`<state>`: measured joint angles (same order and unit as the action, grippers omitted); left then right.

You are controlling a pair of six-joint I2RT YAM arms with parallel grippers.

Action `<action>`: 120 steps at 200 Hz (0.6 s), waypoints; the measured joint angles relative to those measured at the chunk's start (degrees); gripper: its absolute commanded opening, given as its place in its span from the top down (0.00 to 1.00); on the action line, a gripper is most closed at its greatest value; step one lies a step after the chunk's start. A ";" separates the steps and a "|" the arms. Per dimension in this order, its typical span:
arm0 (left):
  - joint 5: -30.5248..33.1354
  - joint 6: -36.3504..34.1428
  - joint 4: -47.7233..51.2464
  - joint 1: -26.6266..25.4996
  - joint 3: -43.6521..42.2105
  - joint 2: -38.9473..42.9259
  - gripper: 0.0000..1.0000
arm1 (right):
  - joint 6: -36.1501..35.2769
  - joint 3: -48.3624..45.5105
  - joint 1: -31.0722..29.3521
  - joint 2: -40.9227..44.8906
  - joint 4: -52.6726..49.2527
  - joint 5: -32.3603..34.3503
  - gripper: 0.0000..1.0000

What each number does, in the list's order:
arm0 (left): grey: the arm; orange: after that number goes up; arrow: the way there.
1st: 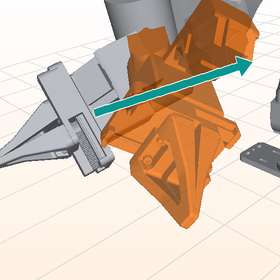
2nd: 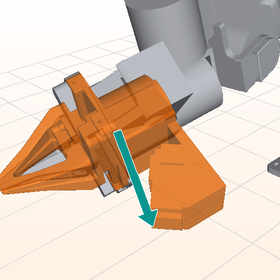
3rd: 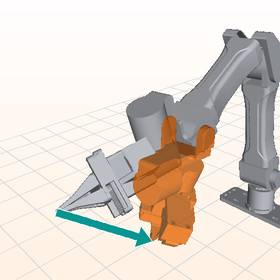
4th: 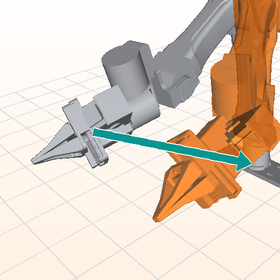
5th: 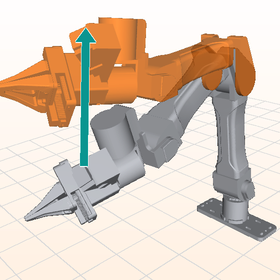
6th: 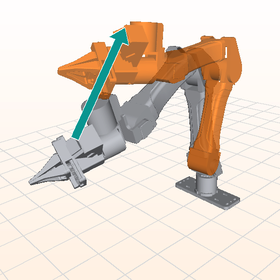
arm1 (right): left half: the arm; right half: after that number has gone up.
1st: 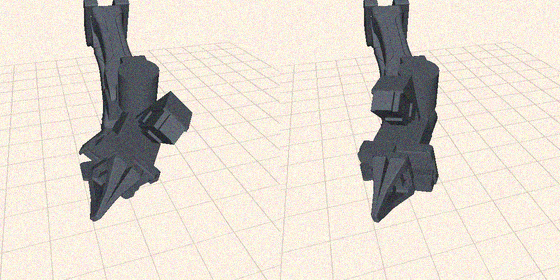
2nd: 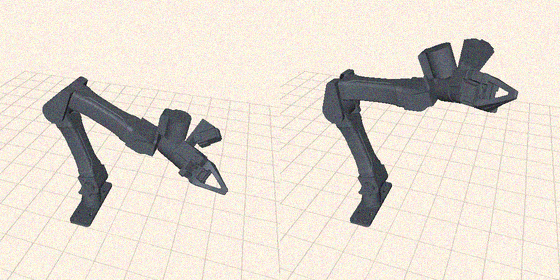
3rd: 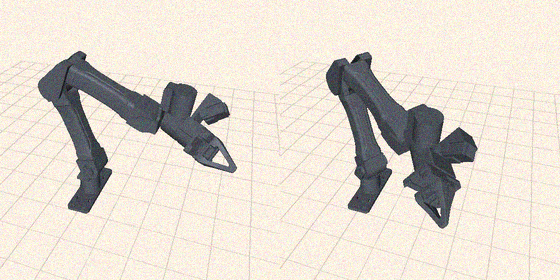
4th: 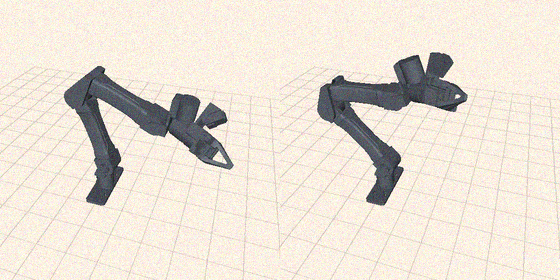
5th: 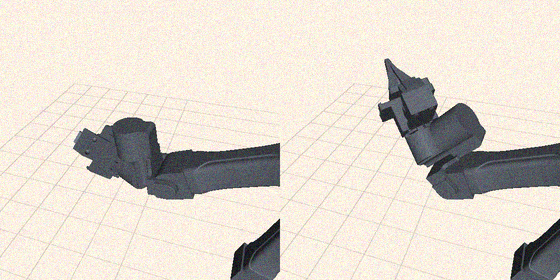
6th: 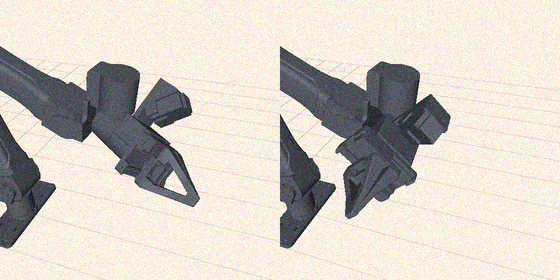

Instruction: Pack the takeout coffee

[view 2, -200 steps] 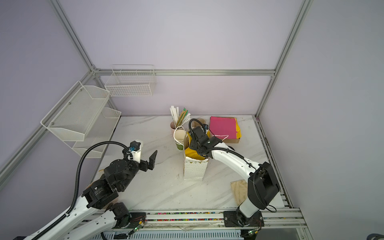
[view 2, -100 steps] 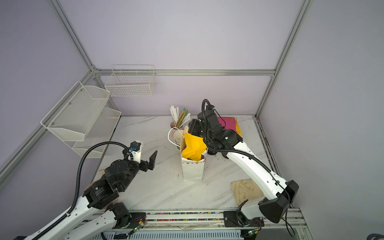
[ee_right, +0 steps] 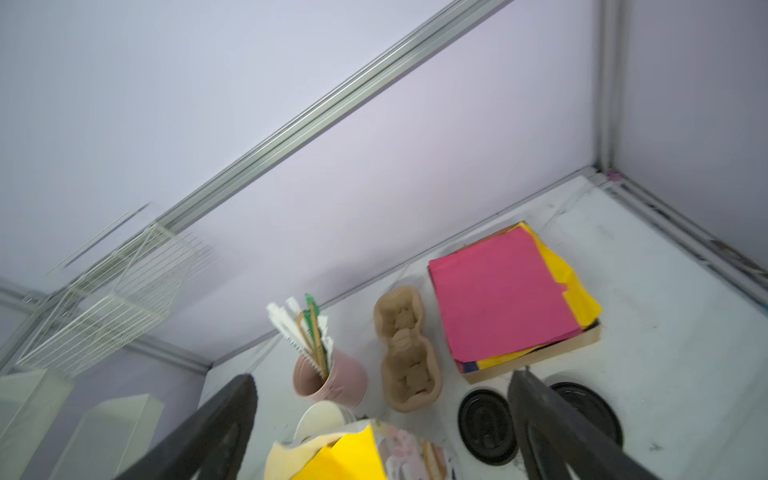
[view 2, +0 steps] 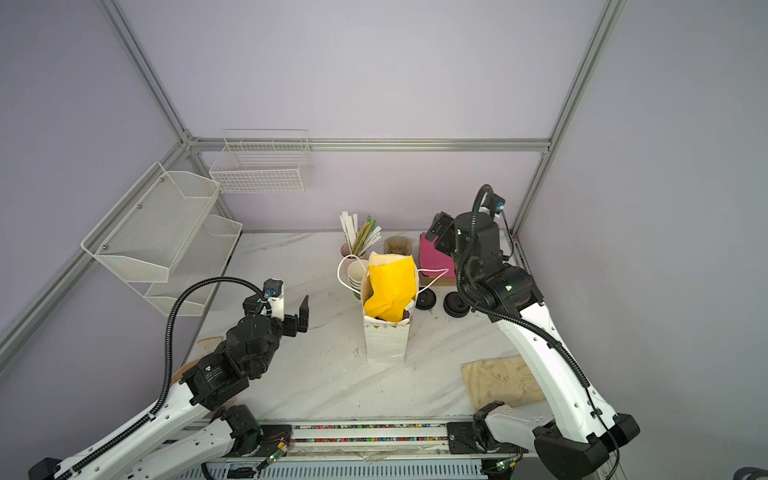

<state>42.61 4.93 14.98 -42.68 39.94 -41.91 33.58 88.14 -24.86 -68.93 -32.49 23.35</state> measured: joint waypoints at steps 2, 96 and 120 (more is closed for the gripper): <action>0.24 0.02 -0.09 0.17 0.00 -0.11 0.00 | 0.02 -0.26 0.79 0.04 0.17 -0.13 0.03; 1.36 3.69 -5.92 13.66 -4.15 -7.34 0.00 | -2.95 -29.29 22.47 -5.40 25.22 -4.70 0.03; -0.59 5.09 -6.88 17.57 -5.35 -9.88 0.00 | -5.40 -32.76 22.86 -7.65 32.50 -4.72 0.03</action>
<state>42.02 10.02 8.10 -25.10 34.59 -51.79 28.18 55.37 -2.00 -76.58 0.01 18.63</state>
